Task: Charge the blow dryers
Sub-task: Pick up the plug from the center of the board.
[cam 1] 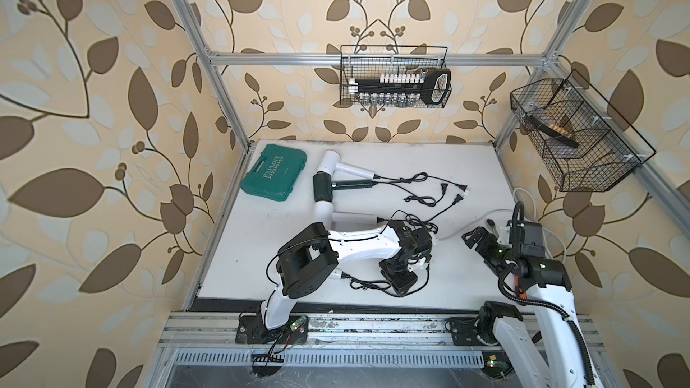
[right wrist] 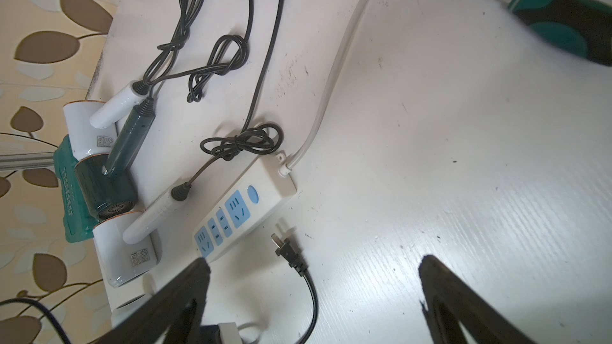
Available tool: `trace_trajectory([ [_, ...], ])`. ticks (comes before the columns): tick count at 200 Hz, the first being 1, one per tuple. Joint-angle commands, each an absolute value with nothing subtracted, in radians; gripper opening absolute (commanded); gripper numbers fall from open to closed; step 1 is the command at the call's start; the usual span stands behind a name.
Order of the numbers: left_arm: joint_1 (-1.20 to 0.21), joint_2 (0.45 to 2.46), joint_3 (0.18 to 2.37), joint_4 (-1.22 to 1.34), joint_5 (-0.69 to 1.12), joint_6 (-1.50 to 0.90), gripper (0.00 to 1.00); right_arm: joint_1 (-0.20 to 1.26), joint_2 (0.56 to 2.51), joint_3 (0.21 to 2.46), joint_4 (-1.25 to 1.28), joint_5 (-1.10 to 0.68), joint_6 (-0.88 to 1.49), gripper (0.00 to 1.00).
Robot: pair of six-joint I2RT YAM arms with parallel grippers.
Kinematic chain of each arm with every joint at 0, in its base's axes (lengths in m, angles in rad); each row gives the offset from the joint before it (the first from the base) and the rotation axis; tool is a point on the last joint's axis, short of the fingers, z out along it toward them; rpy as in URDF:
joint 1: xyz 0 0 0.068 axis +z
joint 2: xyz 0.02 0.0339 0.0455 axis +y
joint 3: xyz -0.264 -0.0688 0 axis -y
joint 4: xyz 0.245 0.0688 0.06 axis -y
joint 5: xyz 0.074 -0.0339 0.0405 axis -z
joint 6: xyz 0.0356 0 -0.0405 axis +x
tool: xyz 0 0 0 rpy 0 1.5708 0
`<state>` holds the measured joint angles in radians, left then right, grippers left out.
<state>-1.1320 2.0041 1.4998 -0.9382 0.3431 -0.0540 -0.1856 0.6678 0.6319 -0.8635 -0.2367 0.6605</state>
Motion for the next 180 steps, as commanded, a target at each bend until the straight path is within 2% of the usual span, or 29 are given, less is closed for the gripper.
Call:
trace_trajectory([
  [1, -1.135, 2.019, 1.522, -0.96, 0.382, -0.012, 0.44, -0.189, 0.663, 0.619, -0.859, -0.243, 0.646, 0.99],
  [71, -1.139, 2.051, 1.506, -0.943, 0.41, -0.017, 0.39, -0.189, 0.664, 0.617, -0.858, -0.241, 0.647, 0.99],
  [180, -1.139, 2.023, 1.537, -1.001, 0.411, -0.002, 0.03, -0.189, 0.664, 0.618, -0.857, -0.242, 0.646, 0.99],
])
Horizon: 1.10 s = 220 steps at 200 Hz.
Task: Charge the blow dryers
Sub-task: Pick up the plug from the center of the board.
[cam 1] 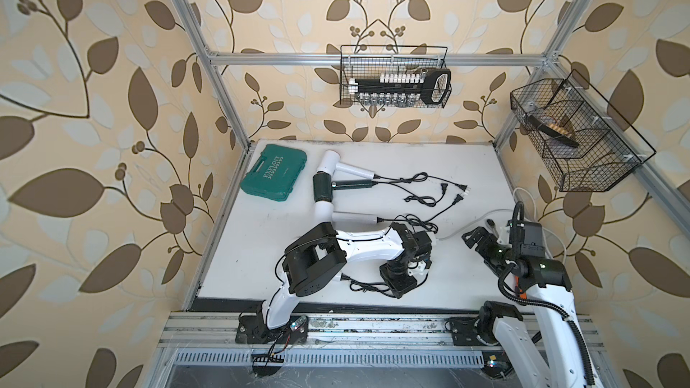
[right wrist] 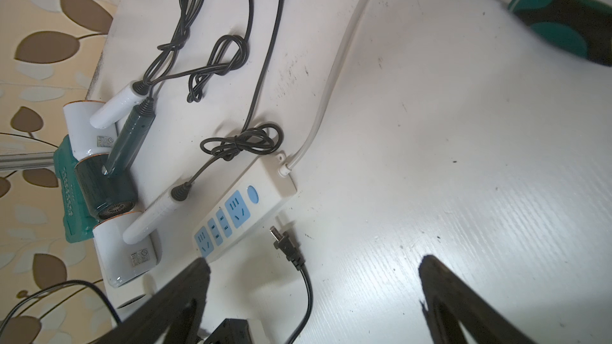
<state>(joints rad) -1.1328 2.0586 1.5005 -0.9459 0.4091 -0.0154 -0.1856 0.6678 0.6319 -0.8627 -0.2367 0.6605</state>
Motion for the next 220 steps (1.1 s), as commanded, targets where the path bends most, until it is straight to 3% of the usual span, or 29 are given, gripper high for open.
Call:
trace_trajectory([
  [1, -1.139, 2.023, 1.538, -1.003, 0.411, -0.001, 0.02, -0.189, 0.665, 0.618, -0.857, -0.243, 0.646, 0.99],
  [61, -1.102, 1.884, 1.596, -1.086, 0.493, -0.008, 0.0, -0.183, 0.614, 0.6, -0.803, -0.384, 0.582, 0.95],
  [86, -1.029, 1.786, 1.573, -1.065, 0.576, -0.052, 0.0, -0.106, 0.572, 0.594, -0.795, -0.364, 0.585, 0.92],
  [114, -0.958, 1.693, 1.563, -1.063, 0.66, -0.074, 0.0, 0.129, 0.574, 0.609, -0.797, -0.191, 0.608, 0.91],
  [182, -0.858, 1.57, 1.498, -1.113, 0.7, -0.04, 0.0, 0.914, 0.76, 0.636, -0.65, 0.383, 0.578, 0.9],
  [205, -0.856, 1.544, 1.468, -1.12, 0.743, 0.004, 0.0, 1.053, 0.861, 0.655, -0.594, 0.529, 0.527, 0.91],
  [220, -0.856, 1.542, 1.466, -1.152, 0.735, 0.049, 0.0, 1.063, 0.857, 0.612, -0.474, 0.449, 0.434, 0.91],
])
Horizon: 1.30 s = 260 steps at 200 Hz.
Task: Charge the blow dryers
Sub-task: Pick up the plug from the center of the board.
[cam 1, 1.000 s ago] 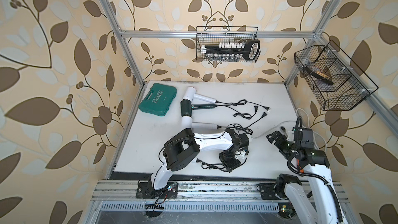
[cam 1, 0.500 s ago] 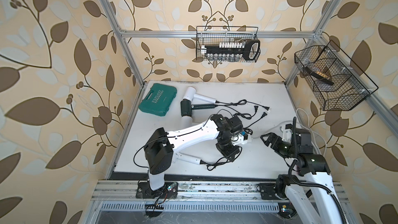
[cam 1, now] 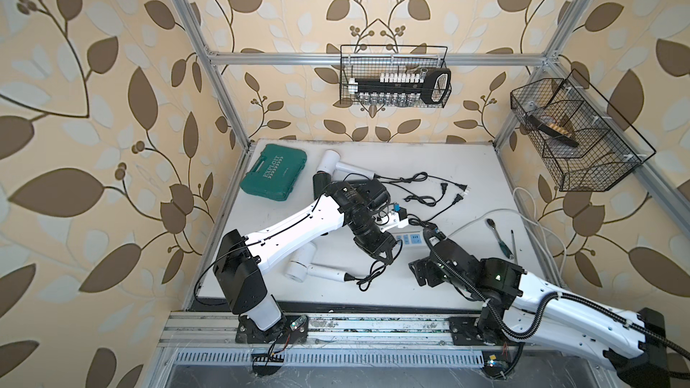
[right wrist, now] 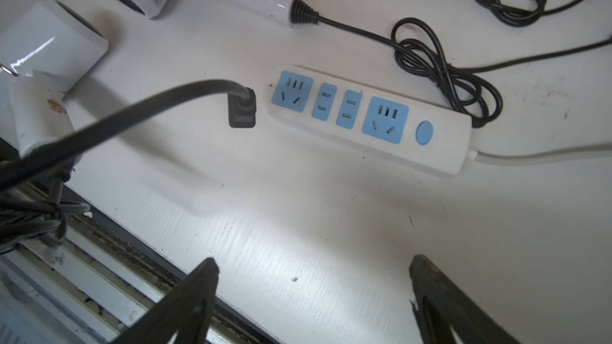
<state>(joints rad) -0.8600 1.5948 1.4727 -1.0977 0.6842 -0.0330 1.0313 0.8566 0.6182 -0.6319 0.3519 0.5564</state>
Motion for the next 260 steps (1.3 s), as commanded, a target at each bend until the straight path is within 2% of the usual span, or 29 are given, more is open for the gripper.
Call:
trace_trajectory([
  [1, -0.856, 1.54, 1.465, -1.153, 0.735, 0.052, 0.0, 1.063, 0.854, 0.607, -0.465, 0.444, 0.428, 0.91],
  [39, -0.856, 1.452, 1.453, -1.184, 0.663, 0.245, 0.0, 1.062, 0.632, 0.398, -0.151, 0.243, 0.163, 0.88],
  [57, -0.856, 1.383, 1.453, -1.181, 0.657, 0.329, 0.0, 1.063, 0.51, 0.316, -0.101, 0.139, -0.016, 0.86],
  [87, -0.857, 1.299, 1.418, -1.185, 0.683, 0.474, 0.0, 1.062, 0.392, 0.252, -0.054, 0.032, -0.138, 0.84],
  [112, -0.857, 1.285, 1.423, -1.256, 0.73, 0.543, 0.0, 1.062, 0.48, 0.3, -0.078, -0.051, -0.139, 0.85],
  [139, -0.856, 1.291, 1.434, -1.323, 0.754, 0.591, 0.0, 1.062, 0.698, 0.393, -0.106, -0.169, -0.172, 0.78],
  [160, -0.856, 1.301, 1.449, -1.371, 0.775, 0.619, 0.0, 1.061, 0.818, 0.47, -0.144, -0.214, -0.197, 0.59],
  [168, -0.856, 1.302, 1.454, -1.379, 0.776, 0.624, 0.0, 1.061, 0.838, 0.485, -0.151, -0.213, -0.2, 0.55],
  [190, -0.856, 1.304, 1.456, -1.401, 0.789, 0.64, 0.0, 1.059, 0.82, 0.479, -0.137, -0.185, -0.19, 0.51],
  [260, -0.856, 1.308, 1.46, -1.422, 0.819, 0.672, 0.0, 1.05, 0.674, 0.464, -0.159, -0.2, -0.265, 0.54],
])
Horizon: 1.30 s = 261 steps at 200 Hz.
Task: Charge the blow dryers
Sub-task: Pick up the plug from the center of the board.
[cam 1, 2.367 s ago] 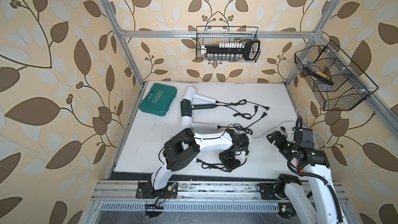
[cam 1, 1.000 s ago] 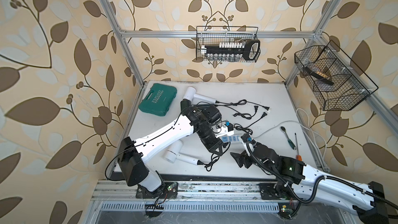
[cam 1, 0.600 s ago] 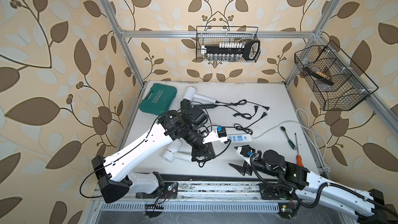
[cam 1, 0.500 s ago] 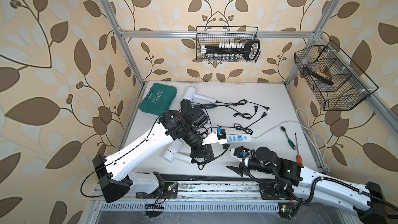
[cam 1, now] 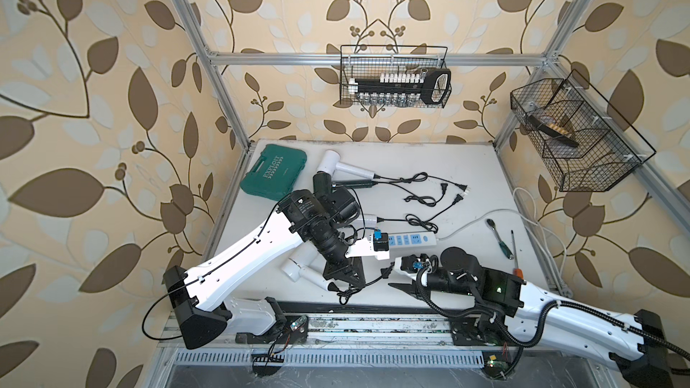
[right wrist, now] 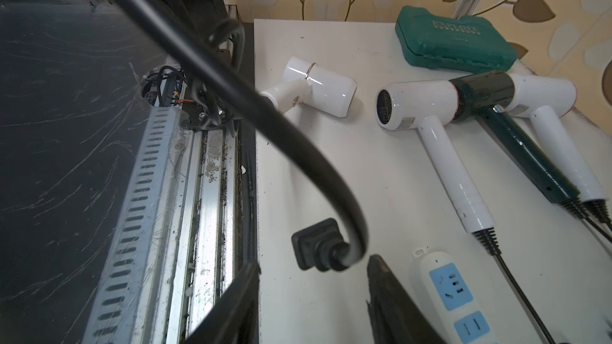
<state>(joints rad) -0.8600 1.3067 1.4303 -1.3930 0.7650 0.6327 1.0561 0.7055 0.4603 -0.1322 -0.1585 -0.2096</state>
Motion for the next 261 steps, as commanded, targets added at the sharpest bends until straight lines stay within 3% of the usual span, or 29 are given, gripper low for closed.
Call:
trace_trajectory([
  [1, -0.856, 1.308, 1.46, -1.422, 0.819, 0.672, 0.0, 1.05, 0.674, 0.464, -0.16, -0.202, -0.266, 0.54],
  [34, -0.856, 1.318, 1.462, -1.428, 0.83, 0.681, 0.0, 1.048, 0.704, 0.472, -0.166, -0.285, -0.286, 0.53],
  [96, -0.856, 1.319, 1.447, -1.404, 0.819, 0.677, 0.0, 1.027, 0.733, 0.491, -0.147, -0.191, -0.289, 0.53],
  [127, -0.857, 1.323, 1.435, -1.391, 0.82, 0.678, 0.0, 0.946, 0.735, 0.492, -0.143, -0.292, -0.284, 0.52],
  [180, -0.856, 1.332, 1.427, -1.378, 0.798, 0.683, 0.0, 0.943, 0.771, 0.524, -0.159, -0.384, -0.328, 0.52],
  [261, -0.857, 1.33, 1.431, -1.388, 0.784, 0.695, 0.0, 0.941, 0.826, 0.561, -0.168, -0.398, -0.356, 0.47],
])
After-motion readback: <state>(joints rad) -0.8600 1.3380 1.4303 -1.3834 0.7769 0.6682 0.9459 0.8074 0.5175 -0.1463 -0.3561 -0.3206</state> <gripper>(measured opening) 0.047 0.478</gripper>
